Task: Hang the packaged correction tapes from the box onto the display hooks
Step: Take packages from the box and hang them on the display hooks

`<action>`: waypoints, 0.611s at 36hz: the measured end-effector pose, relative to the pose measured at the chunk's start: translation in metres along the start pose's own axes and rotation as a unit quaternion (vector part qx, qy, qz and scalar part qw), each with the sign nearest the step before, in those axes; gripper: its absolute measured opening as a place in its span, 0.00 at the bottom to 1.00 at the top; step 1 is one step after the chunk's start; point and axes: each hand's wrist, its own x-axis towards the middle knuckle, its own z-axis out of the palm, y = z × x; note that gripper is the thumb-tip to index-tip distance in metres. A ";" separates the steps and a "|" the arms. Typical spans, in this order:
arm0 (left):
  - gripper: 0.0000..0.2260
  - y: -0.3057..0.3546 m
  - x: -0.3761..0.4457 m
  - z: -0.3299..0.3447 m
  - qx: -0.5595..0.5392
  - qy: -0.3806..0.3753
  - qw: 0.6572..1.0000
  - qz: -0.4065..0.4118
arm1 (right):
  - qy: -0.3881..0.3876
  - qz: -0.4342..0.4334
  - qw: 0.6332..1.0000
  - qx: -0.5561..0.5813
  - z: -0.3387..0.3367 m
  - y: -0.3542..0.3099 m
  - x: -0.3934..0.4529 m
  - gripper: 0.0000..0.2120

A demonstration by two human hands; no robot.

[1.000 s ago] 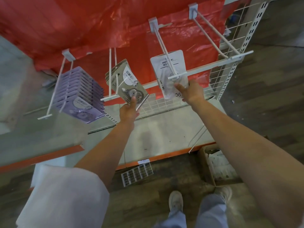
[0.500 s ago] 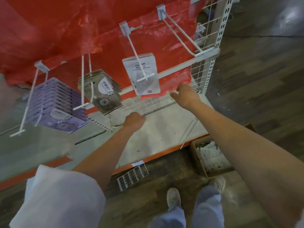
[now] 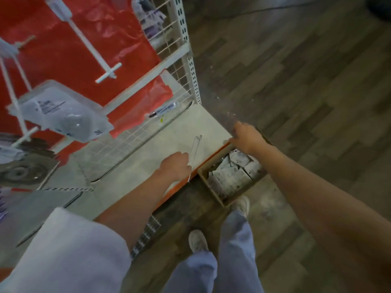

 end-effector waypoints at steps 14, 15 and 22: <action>0.13 0.116 0.098 0.060 0.017 -0.097 0.993 0.061 | -0.099 0.148 0.982 0.067 0.046 0.165 0.031 0.19; 0.13 0.120 0.106 0.066 0.011 -0.103 0.993 0.061 | -0.102 0.153 0.980 0.074 0.053 0.173 0.036 0.17; 0.12 0.121 0.158 0.118 -0.040 -0.117 0.992 0.037 | -0.144 0.171 0.971 0.080 0.118 0.206 0.068 0.16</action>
